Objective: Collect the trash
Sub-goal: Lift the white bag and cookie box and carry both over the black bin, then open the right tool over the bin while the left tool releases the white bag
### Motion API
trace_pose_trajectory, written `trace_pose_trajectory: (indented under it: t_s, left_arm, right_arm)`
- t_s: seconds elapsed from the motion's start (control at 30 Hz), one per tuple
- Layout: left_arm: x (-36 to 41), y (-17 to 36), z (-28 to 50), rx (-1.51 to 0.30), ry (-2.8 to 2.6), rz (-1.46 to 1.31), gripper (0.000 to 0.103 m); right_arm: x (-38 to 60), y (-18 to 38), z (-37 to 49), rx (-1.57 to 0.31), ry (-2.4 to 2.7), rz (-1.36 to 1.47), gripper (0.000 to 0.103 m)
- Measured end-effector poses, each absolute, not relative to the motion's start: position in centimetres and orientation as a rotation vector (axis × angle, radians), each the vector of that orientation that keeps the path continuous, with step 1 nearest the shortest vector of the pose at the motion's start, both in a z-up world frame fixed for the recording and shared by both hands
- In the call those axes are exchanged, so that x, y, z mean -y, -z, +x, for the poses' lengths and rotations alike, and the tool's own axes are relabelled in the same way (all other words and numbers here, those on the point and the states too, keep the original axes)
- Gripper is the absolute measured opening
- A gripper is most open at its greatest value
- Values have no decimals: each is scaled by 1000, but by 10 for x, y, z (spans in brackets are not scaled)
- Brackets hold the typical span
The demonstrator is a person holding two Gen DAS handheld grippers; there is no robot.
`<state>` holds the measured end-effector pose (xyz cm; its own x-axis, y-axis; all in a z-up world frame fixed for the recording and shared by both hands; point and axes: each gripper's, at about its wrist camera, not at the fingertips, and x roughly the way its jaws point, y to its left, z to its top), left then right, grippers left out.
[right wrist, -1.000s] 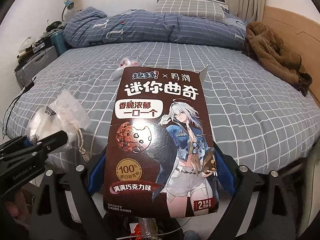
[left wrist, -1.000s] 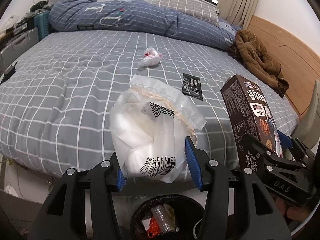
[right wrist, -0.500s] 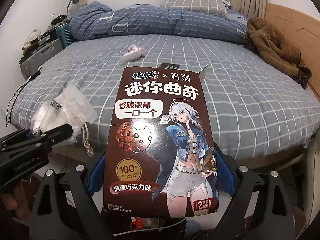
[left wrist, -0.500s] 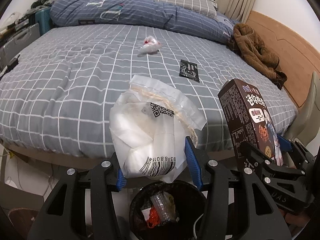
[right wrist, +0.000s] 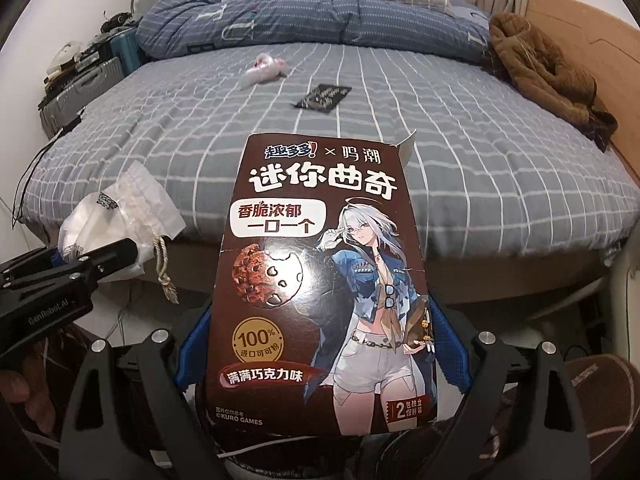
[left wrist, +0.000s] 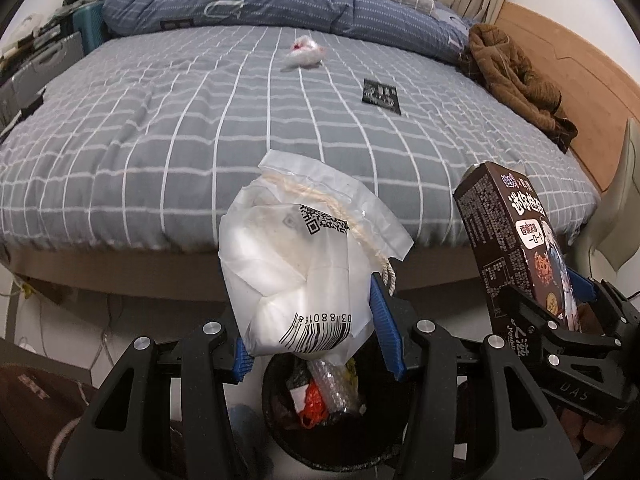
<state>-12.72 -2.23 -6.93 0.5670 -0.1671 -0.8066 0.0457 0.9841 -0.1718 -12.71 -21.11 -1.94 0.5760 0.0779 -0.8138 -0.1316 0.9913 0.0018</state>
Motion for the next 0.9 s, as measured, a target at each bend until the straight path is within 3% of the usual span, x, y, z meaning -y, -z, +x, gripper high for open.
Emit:
trace_pose_trajectory:
  t_s: [0.9]
  left_arm:
    - [12, 129, -150, -1124, 90, -135, 49]
  right_arm:
    - [195, 99, -151, -1225, -153, -133, 87]
